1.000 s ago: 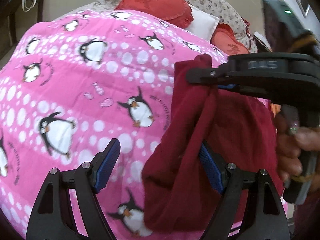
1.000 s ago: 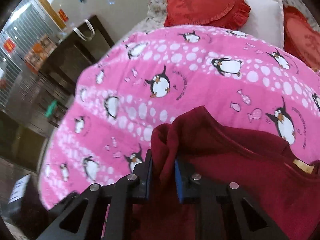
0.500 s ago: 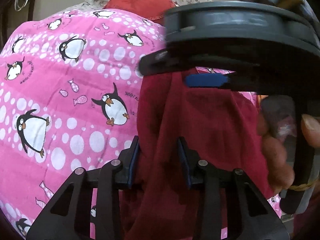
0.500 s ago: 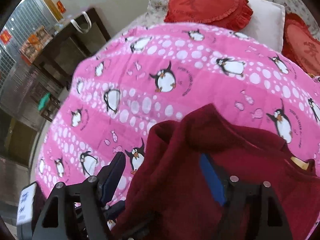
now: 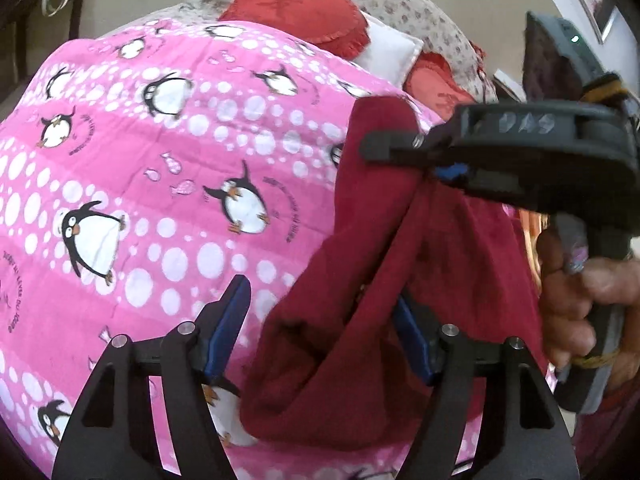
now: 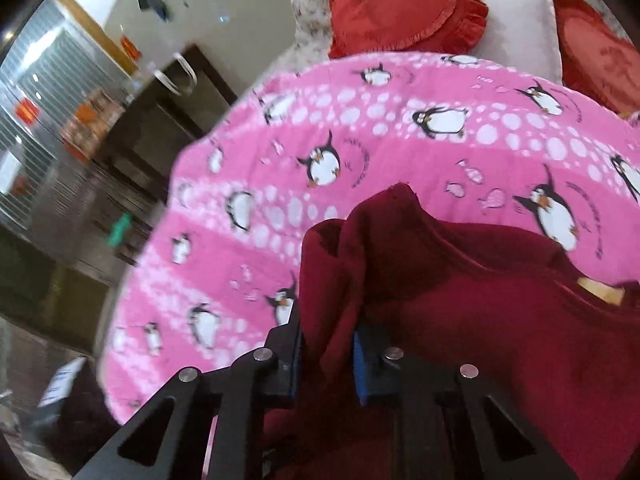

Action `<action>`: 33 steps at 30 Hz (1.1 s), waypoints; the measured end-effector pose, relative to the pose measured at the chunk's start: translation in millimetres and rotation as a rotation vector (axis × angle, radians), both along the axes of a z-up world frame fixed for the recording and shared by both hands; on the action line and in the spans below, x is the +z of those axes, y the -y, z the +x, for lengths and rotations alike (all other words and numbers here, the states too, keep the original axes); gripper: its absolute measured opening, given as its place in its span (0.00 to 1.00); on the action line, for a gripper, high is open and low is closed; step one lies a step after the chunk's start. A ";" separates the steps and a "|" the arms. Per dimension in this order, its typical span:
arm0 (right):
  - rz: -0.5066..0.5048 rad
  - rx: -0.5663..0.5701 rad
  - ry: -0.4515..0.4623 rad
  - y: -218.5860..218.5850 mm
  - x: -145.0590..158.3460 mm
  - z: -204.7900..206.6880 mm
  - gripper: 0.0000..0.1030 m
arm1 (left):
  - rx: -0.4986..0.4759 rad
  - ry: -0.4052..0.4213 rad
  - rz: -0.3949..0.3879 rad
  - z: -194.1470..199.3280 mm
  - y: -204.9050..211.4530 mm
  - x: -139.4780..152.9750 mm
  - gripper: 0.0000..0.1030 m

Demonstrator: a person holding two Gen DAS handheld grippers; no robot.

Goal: Fold small clothes

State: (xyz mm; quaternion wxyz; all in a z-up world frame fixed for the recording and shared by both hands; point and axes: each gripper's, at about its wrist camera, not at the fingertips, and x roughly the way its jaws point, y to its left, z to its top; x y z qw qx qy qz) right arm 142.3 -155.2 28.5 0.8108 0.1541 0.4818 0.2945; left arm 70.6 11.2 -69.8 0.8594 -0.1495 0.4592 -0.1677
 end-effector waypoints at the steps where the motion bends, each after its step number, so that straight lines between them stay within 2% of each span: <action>1: 0.023 -0.005 0.007 8.4 4.2 -3.0 0.18 | -0.019 0.000 0.008 -3.7 8.0 2.4 0.67; 2: 0.040 -0.010 0.014 17.1 8.1 -5.6 0.18 | -0.047 0.007 0.018 -6.8 16.5 7.8 0.64; 4: 0.071 -0.025 0.037 38.7 17.7 -14.2 0.17 | -0.096 0.056 0.047 -15.8 34.3 24.5 0.40; 7: 0.089 -0.058 0.092 77.4 37.2 -33.6 0.16 | -0.174 0.138 0.048 -30.0 66.4 58.5 0.33; 11: 0.110 -0.121 0.160 142.8 57.0 -61.7 0.16 | -0.295 0.198 0.011 -47.4 119.3 87.6 0.32; 14: 0.094 -0.196 0.181 193.2 54.1 -82.2 0.16 | -0.395 0.204 -0.001 -57.2 170.8 92.4 0.32; 16: 0.094 -0.253 0.158 222.5 43.1 -90.9 0.15 | -0.428 0.196 0.008 -60.7 198.0 87.6 0.32; 18: 0.084 -0.317 0.120 251.3 22.1 -95.7 0.15 | -0.460 0.180 0.013 -65.6 225.6 78.6 0.32; 20: 0.027 -0.378 0.078 270.6 -2.7 -96.3 0.15 | -0.486 0.141 0.022 -65.5 249.7 59.1 0.32; 24: -0.062 -0.417 -0.037 281.8 -59.8 -84.0 0.15 | -0.558 0.072 0.109 -78.4 276.4 42.0 0.37; 26: -0.033 -0.444 -0.049 287.2 -69.8 -85.4 0.20 | -0.598 0.088 0.140 -88.2 271.5 51.2 0.39; 27: -0.024 -0.456 -0.052 290.7 -68.7 -87.5 0.32 | -0.608 0.096 0.147 -90.9 266.7 55.8 0.45; 29: -0.025 -0.490 -0.054 299.6 -56.8 -100.0 0.43 | -0.608 0.129 0.141 -99.1 247.4 71.2 0.56; 30: -0.013 -0.484 -0.035 301.2 -48.4 -108.8 0.43 | -0.594 0.151 0.142 -98.3 237.7 75.3 0.64; 33: 0.006 -0.427 0.049 290.6 -16.7 -137.4 0.44 | -0.490 0.243 0.202 -101.2 201.1 85.9 0.66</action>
